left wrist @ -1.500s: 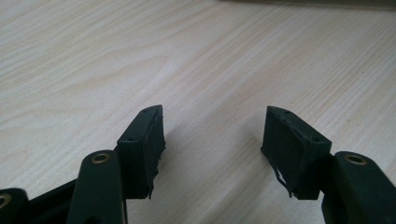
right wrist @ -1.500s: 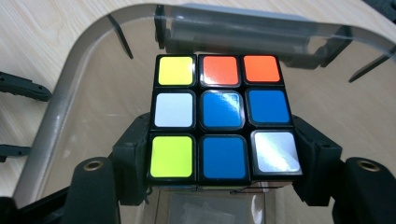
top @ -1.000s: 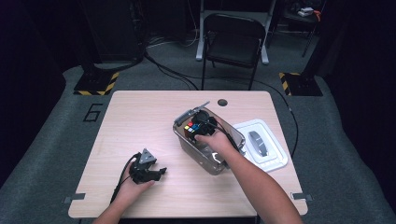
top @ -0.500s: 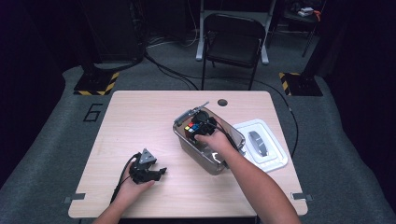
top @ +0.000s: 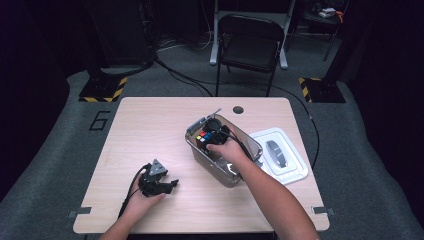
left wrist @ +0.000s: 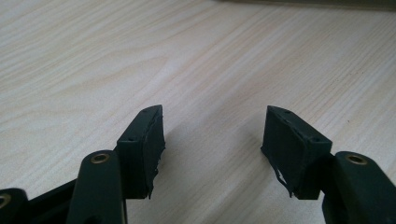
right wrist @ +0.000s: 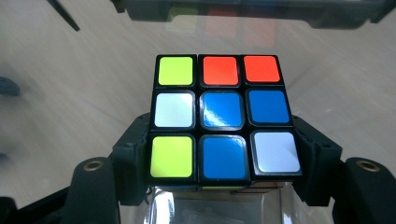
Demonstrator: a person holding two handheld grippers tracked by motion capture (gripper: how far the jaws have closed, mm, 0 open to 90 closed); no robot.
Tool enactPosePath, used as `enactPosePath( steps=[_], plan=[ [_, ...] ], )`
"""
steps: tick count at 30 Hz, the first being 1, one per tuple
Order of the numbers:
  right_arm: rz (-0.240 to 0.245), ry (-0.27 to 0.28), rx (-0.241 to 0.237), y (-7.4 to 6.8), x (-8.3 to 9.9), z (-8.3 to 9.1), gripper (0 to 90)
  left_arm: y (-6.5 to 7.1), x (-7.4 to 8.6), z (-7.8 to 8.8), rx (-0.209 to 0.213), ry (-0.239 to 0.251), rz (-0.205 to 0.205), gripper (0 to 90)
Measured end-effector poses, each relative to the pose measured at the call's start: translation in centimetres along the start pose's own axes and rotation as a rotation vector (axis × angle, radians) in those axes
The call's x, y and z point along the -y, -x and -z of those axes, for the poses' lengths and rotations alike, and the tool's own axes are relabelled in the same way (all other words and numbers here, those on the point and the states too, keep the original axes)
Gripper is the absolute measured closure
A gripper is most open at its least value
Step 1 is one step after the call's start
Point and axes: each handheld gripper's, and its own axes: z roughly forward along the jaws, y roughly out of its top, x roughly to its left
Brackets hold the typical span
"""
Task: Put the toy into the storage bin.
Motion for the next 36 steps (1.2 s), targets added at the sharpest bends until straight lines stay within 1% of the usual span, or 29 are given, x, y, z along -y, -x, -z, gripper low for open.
enactPosePath(
  steps=[2,5,9,11,12,15,16,17,20,26,27,28,32,35,36],
  plan=[
    [-0.005,-0.008,-0.001,-0.2,-0.1,-0.1,33.7,0.0,0.0,0.0,0.001,0.000,0.000,38.4],
    [0.013,-0.017,-0.002,-0.2,0.0,-0.3,33.7,0.0,0.0,0.0,0.001,0.000,0.001,38.4],
    [-0.007,-0.027,-0.006,-0.2,0.0,-0.6,33.7,0.0,0.0,0.0,0.000,0.001,0.001,38.4],
    [-0.003,-0.036,-0.012,-0.3,0.1,-0.6,33.7,0.0,0.0,0.0,0.000,0.003,0.003,38.4],
    [0.006,-0.037,-0.014,-0.2,0.1,-0.7,33.7,0.0,0.0,0.0,0.000,0.003,0.003,38.4],
    [-0.005,-0.043,-0.012,-0.4,0.1,-0.8,33.7,0.0,0.0,0.0,0.000,0.003,0.004,38.4],
    [-0.009,-0.045,-0.012,-0.5,0.1,-0.9,33.7,0.0,0.0,0.0,-0.001,0.004,0.004,38.4],
    [0.002,-0.045,-0.010,-0.4,0.0,-0.9,33.7,0.0,0.0,0.0,-0.001,0.004,0.004,38.4],
    [-0.008,-0.046,-0.011,-0.4,0.0,-0.9,33.7,0.0,0.0,0.0,-0.001,0.004,0.004,38.4],
    [-0.005,-0.040,-0.016,-0.2,0.0,-0.8,33.6,0.0,0.0,-0.1,-0.001,0.006,0.003,38.4],
    [-0.016,-0.043,-0.016,-0.3,0.1,-0.8,33.7,0.0,0.0,-0.1,-0.001,0.006,0.003,38.4],
    [-0.009,-0.041,-0.014,-0.2,0.1,-0.8,33.6,0.0,0.0,-0.1,-0.002,0.006,0.003,38.4],
    [-0.010,-0.047,-0.012,-0.3,0.1,-0.9,33.5,0.1,0.0,-0.1,0.000,0.007,0.007,38.4],
    [-0.021,-0.051,-0.009,-0.5,0.1,-1.0,33.4,0.1,0.0,-0.1,0.000,0.008,0.006,38.4],
    [-0.008,-0.047,-0.009,-0.4,0.0,-1.1,33.2,0.1,0.0,-0.1,0.000,0.007,0.005,38.4]
  ],
)
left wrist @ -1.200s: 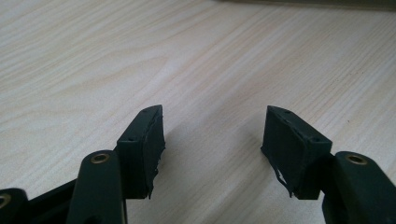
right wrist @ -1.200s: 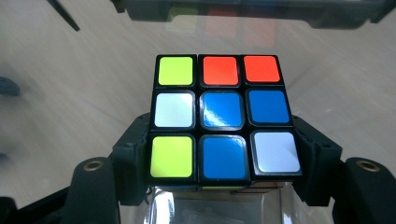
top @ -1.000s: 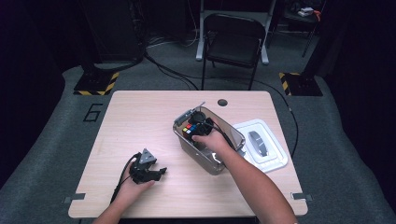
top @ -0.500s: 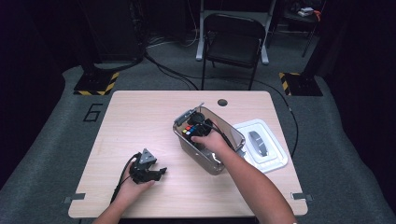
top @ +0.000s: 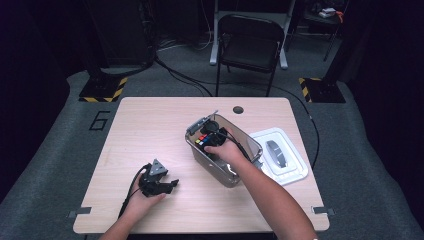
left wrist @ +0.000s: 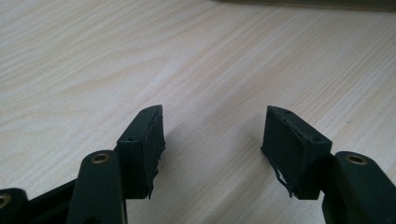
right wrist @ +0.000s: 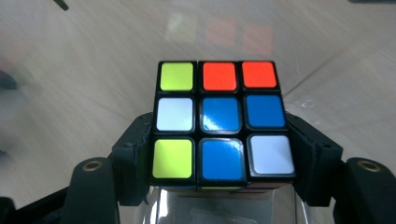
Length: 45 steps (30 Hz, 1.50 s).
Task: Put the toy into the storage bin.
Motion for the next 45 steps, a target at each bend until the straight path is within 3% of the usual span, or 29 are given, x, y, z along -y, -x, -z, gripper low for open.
enactPosePath(
  steps=[4,10,19,23,32,35,36,45],
  plan=[
    [-0.011,0.031,0.002,0.0,-0.2,0.4,31.1,0.0,0.0,0.0,0.000,0.001,0.001,38.4],
    [-0.020,0.035,0.002,0.1,-0.2,0.9,31.4,0.0,0.0,0.0,0.001,0.000,0.001,38.4],
    [-0.045,0.076,-0.002,0.3,-0.1,3.0,32.1,0.0,0.0,0.0,-0.001,0.000,0.000,38.4],
    [-0.024,0.110,-0.002,0.2,0.0,4.4,32.1,0.0,0.0,0.0,-0.001,0.003,0.001,38.3],
    [0.004,0.130,0.000,-0.1,0.2,6.3,31.6,-0.1,0.0,0.0,0.005,-0.001,0.003,38.3],
    [-0.019,0.136,-0.005,-0.2,0.3,6.8,31.6,-0.1,0.0,0.0,0.005,0.000,0.003,38.3],
    [-0.004,0.143,-0.002,-0.1,0.3,7.0,31.7,-0.1,0.0,0.0,0.006,0.003,0.004,38.3],
    [-0.016,0.155,-0.009,-0.1,0.7,8.7,31.7,-0.1,0.0,0.0,0.008,0.004,0.006,38.2]
  ],
)
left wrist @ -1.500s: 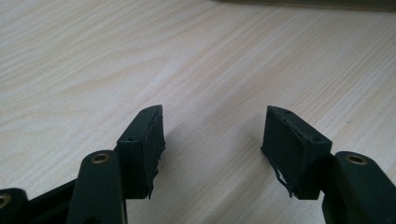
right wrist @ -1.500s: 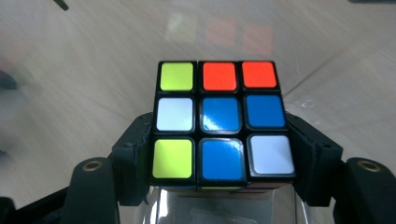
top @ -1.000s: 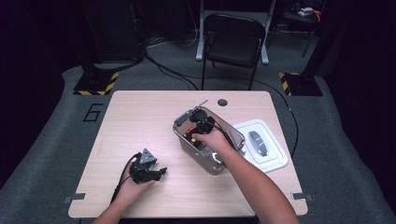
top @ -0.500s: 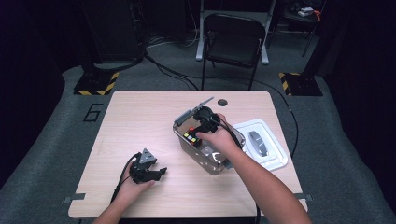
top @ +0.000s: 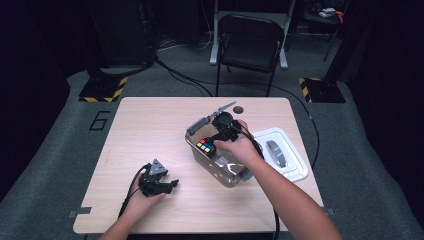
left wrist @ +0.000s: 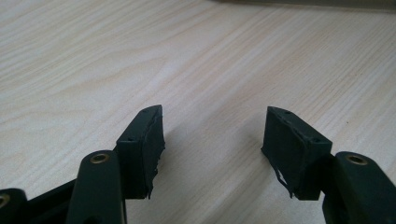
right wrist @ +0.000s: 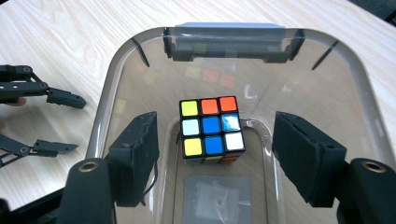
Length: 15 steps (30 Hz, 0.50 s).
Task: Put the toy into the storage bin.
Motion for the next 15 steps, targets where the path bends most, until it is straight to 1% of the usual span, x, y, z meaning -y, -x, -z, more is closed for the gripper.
enactPosePath(
  steps=[5,7,8,10,11,12,14,15],
  plan=[
    [0.025,0.020,0.003,0.1,-0.1,0.9,31.7,0.0,0.0,0.0,0.001,-0.002,-0.004,38.2],
    [0.025,0.020,0.006,0.0,-0.1,1.2,31.7,-0.1,0.0,0.0,0.003,-0.003,-0.002,38.2],
    [0.031,0.024,0.005,0.0,-0.1,1.3,31.7,-0.1,0.0,0.0,-0.001,-0.002,-0.009,38.2],
    [0.031,0.027,0.006,0.0,-0.1,1.6,31.7,-0.1,0.0,0.0,0.001,-0.001,-0.002,38.3],
    [0.033,0.025,0.004,0.0,-0.1,1.8,31.7,-0.2,0.0,0.1,-0.001,-0.002,-0.006,38.3],
    [0.023,0.032,0.005,-0.1,-0.1,2.0,31.7,-0.1,0.0,0.1,0.001,-0.004,-0.003,38.3],
    [0.023,0.041,0.003,0.0,-0.1,2.4,31.7,0.0,0.0,0.0,0.002,-0.002,0.000,38.2],
    [0.021,0.046,0.005,0.1,0.0,2.5,31.8,-0.1,0.0,0.0,-0.001,-0.004,-0.010,38.2]
  ],
)
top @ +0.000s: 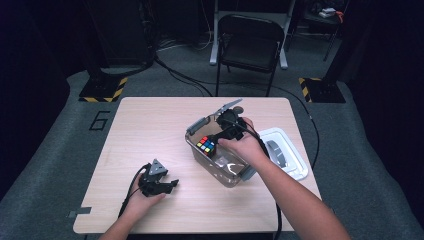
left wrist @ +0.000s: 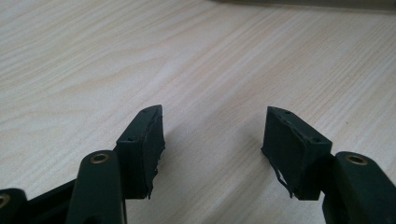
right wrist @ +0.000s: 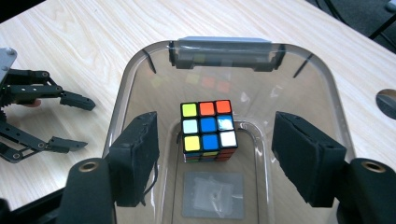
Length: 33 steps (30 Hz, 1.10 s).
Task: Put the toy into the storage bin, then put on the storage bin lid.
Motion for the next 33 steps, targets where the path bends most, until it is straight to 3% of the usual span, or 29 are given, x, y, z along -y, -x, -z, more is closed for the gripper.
enactPosePath(
  steps=[18,33],
  plan=[
    [-0.037,0.031,0.024,1.9,1.3,3.2,32.7,0.1,0.0,0.0,-0.003,-0.004,0.004,38.2],
    [-0.052,0.045,0.090,3.7,2.2,5.4,32.6,0.1,0.0,0.0,-0.001,-0.003,0.004,38.0]
  ],
)
